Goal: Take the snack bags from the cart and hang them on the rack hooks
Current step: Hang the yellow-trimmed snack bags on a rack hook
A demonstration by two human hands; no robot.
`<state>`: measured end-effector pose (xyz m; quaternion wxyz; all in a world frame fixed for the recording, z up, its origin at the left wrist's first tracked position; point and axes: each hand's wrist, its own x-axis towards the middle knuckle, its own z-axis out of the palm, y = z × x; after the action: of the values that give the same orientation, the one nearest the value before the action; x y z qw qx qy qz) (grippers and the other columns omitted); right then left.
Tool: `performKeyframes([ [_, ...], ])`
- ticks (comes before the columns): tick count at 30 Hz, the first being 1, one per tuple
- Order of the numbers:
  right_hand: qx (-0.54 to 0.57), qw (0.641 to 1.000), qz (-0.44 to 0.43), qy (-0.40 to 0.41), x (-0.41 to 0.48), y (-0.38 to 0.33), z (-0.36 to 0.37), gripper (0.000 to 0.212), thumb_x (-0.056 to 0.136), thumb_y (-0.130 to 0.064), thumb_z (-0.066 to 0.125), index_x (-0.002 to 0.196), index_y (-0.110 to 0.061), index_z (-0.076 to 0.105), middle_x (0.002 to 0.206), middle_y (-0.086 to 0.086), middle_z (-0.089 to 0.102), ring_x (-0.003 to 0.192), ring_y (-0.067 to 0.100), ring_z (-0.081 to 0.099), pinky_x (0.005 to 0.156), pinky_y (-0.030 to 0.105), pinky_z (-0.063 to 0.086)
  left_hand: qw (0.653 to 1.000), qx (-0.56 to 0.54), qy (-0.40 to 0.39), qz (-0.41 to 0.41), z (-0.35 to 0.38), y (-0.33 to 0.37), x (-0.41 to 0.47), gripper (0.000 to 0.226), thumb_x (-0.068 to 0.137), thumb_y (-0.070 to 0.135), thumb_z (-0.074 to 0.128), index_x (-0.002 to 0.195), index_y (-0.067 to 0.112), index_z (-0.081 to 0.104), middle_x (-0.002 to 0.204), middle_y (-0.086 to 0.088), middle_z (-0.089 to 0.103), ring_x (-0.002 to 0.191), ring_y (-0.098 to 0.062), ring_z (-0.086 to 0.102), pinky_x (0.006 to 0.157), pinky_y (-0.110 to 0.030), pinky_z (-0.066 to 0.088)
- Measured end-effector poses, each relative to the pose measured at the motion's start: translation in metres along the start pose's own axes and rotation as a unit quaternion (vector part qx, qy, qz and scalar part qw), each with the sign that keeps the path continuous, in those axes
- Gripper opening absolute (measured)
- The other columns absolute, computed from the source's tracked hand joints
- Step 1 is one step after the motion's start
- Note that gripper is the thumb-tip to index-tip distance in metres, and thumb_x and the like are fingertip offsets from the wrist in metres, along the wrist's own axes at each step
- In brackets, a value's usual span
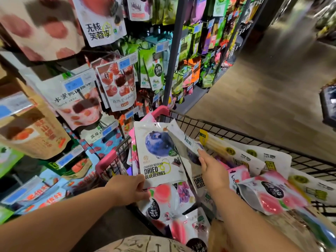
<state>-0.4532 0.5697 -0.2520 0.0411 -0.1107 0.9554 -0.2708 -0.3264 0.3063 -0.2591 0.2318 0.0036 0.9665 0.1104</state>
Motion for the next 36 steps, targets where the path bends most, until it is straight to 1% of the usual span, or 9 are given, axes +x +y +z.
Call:
performKeyframes([
  [3,0.003,0.999,0.004,0.039,-0.003,-0.021,-0.015,0.035,0.103,-0.037,0.035,0.128,-0.034,0.060,0.108,-0.001,0.070,0.096,0.027,0.064,0.070,0.033,0.047,0.999,-0.042,-0.003,-0.008,-0.005,0.001,-0.004,0.042,0.080,0.073,0.049,0.087,0.032,0.041,0.090,0.009,0.063,0.085,-0.014,0.060,0.070,-0.031,0.043],
  [7,0.135,0.985,0.009,0.103,-0.002,-0.046,-0.034,0.033,0.103,-0.030,0.038,0.074,-0.023,0.053,0.065,-0.003,0.052,0.066,0.021,0.050,0.054,0.027,0.035,0.993,-0.111,-0.015,-0.029,-0.016,0.002,-0.006,0.045,0.075,0.069,0.061,0.074,0.031,0.038,0.079,0.014,0.055,0.082,-0.010,0.057,0.069,-0.028,0.041],
  [11,0.281,0.958,0.046,0.022,-0.006,-0.067,-0.043,0.030,0.104,-0.028,0.040,0.088,-0.012,0.060,0.081,-0.002,0.057,0.073,0.009,0.050,0.063,0.012,0.036,0.958,-0.285,-0.022,-0.017,-0.021,-0.002,-0.005,0.070,0.054,0.078,0.068,0.096,0.026,0.049,0.079,0.015,0.059,0.076,-0.005,0.055,0.076,-0.029,0.045],
  [16,0.341,0.923,0.113,-0.136,-0.023,-0.069,-0.005,0.045,0.091,-0.055,0.047,0.103,-0.018,0.069,0.101,0.002,0.073,0.101,0.020,0.066,0.097,0.039,0.050,0.818,-0.573,-0.051,0.007,-0.035,0.006,-0.013,0.082,0.053,0.061,0.083,0.122,0.030,0.052,0.103,0.017,0.071,0.096,0.000,0.067,0.079,-0.020,0.053],
  [19,0.351,0.915,0.134,-0.145,-0.022,-0.072,0.011,0.036,0.088,-0.052,0.045,0.082,-0.024,0.067,0.086,-0.005,0.070,0.088,0.014,0.064,0.086,0.035,0.049,0.753,-0.656,-0.061,-0.012,-0.036,0.017,-0.015,0.034,0.074,0.027,0.080,0.104,0.027,0.064,0.092,0.016,0.075,0.085,-0.001,0.070,0.075,-0.017,0.052],
  [22,0.347,0.915,0.144,-0.144,-0.022,-0.075,0.010,0.035,0.092,-0.046,0.045,0.076,-0.021,0.062,0.080,-0.002,0.066,0.081,0.015,0.060,0.078,0.032,0.046,0.721,-0.690,-0.053,-0.047,-0.030,0.024,-0.013,0.048,0.063,0.029,0.079,0.109,0.021,0.068,0.105,0.004,0.074,0.104,-0.017,0.067,0.102,-0.038,0.045],
  [25,0.293,0.934,0.113,-0.169,-0.015,-0.069,-0.003,0.030,0.101,-0.035,0.042,0.083,-0.022,0.061,0.085,-0.002,0.064,0.082,0.014,0.056,0.076,0.028,0.043,0.711,-0.701,-0.027,-0.058,-0.026,0.028,-0.008,0.054,0.059,0.032,0.080,0.110,0.018,0.068,0.106,0.001,0.074,0.107,-0.022,0.066,0.098,-0.038,0.046],
  [30,0.166,0.977,0.127,0.044,0.022,-0.030,-0.050,0.027,0.099,-0.035,0.048,0.110,-0.020,0.067,0.106,0.003,0.067,0.100,0.024,0.060,0.085,0.037,0.049,0.728,-0.685,-0.007,-0.042,-0.022,0.028,-0.002,0.051,0.062,0.034,0.077,0.111,0.020,0.067,0.106,0.001,0.074,0.103,-0.020,0.068,0.101,-0.045,0.046],
  [36,-0.078,0.963,0.190,0.176,0.039,0.028,-0.086,0.032,0.090,-0.030,0.062,0.121,-0.024,0.063,0.123,0.009,0.060,0.117,0.032,0.051,0.095,0.043,0.046,0.710,-0.703,-0.011,-0.038,-0.022,0.020,-0.002,0.073,0.055,0.042,0.085,0.121,0.018,0.063,0.112,-0.002,0.071,0.110,-0.024,0.065,0.104,-0.047,0.042],
])
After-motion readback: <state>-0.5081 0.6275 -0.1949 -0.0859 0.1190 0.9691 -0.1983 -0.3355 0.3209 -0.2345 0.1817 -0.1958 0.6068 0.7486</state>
